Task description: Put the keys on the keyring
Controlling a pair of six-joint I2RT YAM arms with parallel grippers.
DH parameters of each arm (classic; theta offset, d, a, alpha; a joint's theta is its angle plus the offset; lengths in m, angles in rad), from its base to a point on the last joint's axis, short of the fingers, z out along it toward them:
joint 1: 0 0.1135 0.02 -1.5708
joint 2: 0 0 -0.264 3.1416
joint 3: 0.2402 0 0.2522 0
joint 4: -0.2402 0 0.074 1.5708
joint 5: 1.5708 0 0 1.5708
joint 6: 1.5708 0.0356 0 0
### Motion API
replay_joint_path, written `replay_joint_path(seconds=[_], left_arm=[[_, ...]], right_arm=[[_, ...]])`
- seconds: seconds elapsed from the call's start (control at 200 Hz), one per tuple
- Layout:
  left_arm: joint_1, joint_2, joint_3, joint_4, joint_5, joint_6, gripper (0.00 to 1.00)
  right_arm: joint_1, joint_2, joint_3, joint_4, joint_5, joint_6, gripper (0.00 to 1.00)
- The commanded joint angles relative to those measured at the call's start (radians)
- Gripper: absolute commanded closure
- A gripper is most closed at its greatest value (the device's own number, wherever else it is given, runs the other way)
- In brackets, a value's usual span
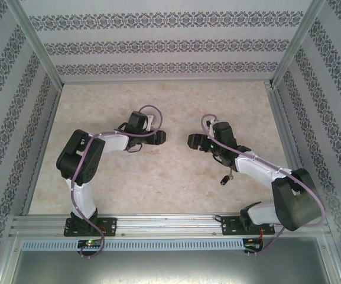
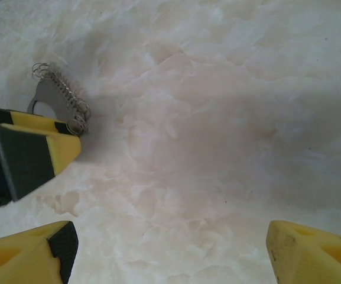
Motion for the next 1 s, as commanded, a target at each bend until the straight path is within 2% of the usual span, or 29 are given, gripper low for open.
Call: replay_joint_path(seconds=[0.0, 0.15, 0.205, 0.34, 0.525, 0.595, 0.764, 0.994], left_arm=[[-0.070, -0.015, -0.053, 0.029, 0.038, -0.087, 0.19], [-0.132, -0.056, -0.073, 0.071, 0.035, -0.151, 0.19], [-0.136, -0.088, -0.079, 0.084, 0.023, -0.174, 0.18], [-0.136, -0.188, -0.074, 0.061, -0.045, -0.166, 0.15], [-0.136, -0.288, -0.019, -0.052, -0.179, -0.087, 0.09], [-0.135, -0.316, -0.006, -0.080, -0.230, -0.049, 0.00], [-0.129, -0.377, -0.012, -0.082, -0.303, 0.010, 0.00], [-0.093, -0.410, -0.003, -0.116, -0.341, -0.074, 0.00]], right_arm=[[0.005, -0.023, -0.017, -0.008, 0.023, -0.028, 0.16], [0.003, -0.023, -0.013, -0.032, 0.022, -0.059, 0.13], [0.003, -0.028, -0.013, -0.039, 0.033, -0.067, 0.02], [0.003, -0.047, -0.030, -0.018, 0.057, -0.073, 0.02], [0.006, 0.008, -0.009, 0.021, -0.046, -0.073, 0.03], [0.013, 0.052, 0.012, 0.032, -0.111, -0.074, 0.08], [0.086, 0.183, 0.099, 0.030, -0.194, -0.118, 0.22], [0.165, 0.348, 0.215, 0.027, -0.175, -0.144, 0.33]])
